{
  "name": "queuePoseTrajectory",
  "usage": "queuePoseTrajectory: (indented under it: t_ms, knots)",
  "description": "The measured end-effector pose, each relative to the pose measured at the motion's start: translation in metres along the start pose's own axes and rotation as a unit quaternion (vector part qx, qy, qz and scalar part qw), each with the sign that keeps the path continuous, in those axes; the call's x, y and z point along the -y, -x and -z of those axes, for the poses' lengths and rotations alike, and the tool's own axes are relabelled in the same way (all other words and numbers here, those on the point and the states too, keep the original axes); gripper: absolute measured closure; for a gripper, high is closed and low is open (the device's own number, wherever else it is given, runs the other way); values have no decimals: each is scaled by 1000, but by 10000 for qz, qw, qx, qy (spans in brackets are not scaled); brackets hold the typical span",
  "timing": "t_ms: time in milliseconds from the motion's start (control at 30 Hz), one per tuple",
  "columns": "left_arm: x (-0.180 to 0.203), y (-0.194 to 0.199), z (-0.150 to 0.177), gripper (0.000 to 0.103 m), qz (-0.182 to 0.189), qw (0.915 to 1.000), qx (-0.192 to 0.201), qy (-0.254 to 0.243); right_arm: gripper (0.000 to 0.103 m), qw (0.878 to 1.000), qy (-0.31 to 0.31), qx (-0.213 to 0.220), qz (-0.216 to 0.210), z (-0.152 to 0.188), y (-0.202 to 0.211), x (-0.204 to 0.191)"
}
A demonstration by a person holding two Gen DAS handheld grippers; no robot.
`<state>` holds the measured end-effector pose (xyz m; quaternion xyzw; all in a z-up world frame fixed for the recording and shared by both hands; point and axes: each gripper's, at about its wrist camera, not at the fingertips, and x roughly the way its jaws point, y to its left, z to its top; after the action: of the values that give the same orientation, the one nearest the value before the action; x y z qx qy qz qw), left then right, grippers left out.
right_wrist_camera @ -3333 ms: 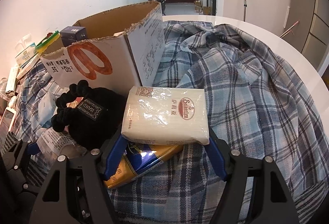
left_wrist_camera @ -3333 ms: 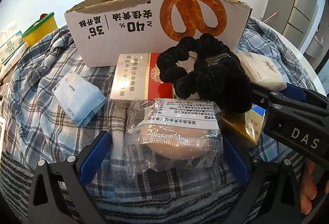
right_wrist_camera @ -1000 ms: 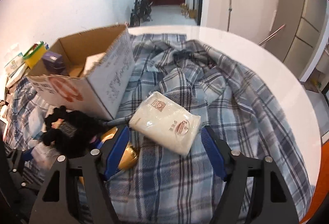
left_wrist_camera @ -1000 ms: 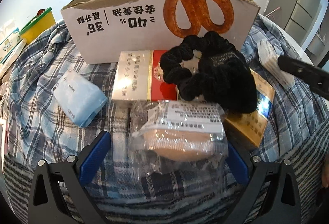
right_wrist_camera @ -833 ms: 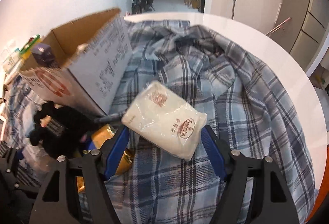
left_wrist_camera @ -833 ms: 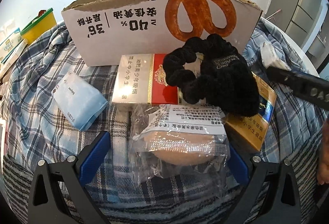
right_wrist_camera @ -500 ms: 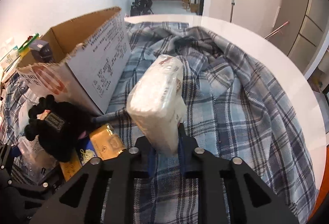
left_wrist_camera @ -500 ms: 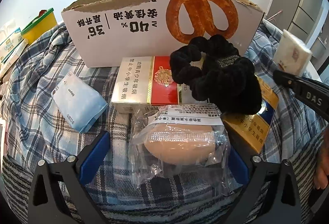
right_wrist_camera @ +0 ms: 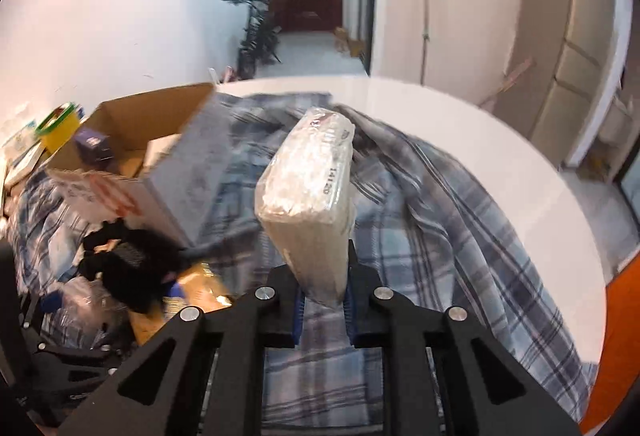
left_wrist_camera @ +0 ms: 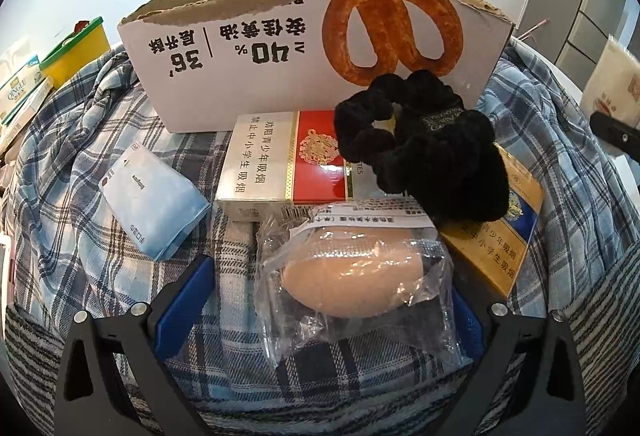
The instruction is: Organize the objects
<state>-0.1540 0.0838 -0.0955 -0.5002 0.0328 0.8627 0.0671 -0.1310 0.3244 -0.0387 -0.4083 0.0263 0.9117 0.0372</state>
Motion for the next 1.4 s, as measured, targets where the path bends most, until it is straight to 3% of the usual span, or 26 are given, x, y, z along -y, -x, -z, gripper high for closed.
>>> queuePoseTrajectory:
  t_ms: [100, 167, 367, 533, 667, 800, 933, 1000, 1067, 1133, 1233, 1300, 1400]
  knots:
    - [0, 2, 1, 0, -3, 10000, -2, 5, 88, 9996, -276, -11, -46, 1, -3, 19]
    - [1, 2, 1, 0, -13, 10000, 0, 16, 88, 9990, -299, -21, -330, 5, 3, 19]
    - [1, 7, 4, 0, -19, 10000, -2, 22, 88, 9938, -320, -30, -1060, 29, 17, -10]
    - [1, 11, 5, 0, 40, 9999, -103, -71, 88, 9886, -385, -283, -1425, 38, -3, -42]
    - [-1, 16, 8, 0, 28, 9998, -183, -76, 88, 9981, -98, -524, -321, 41, -30, -47]
    - [-5, 30, 11, 0, -106, 9999, -70, -104, 88, 9952, -484, -778, -348, 39, -38, -22]
    - [-4, 54, 16, 0, -102, 9993, 193, -302, 88, 9975, -256, -398, 516, 34, -26, -17]
    - [-2, 60, 14, 0, 32, 9991, 231, -345, 88, 9984, -115, -284, 474, 33, -17, -21]
    - [9, 59, 12, 0, 207, 9992, 177, -293, 89, 9994, -198, -287, 40, 33, -6, -23]
    - [3, 33, 2, 0, 321, 9993, 17, -176, 88, 9988, -204, -313, -313, 35, 3, -28]
    - [-12, 11, -6, 0, 590, 9976, -341, 114, 88, 9996, 19, -148, -225, 35, 14, -43]
    - [-19, 16, -4, 0, 770, 9964, -201, 275, 89, 9998, 114, -83, -171, 35, 16, -51]
    - [-17, 30, -7, 0, 646, 9978, 162, 64, 88, 9993, -17, -160, -352, 36, 13, -48]
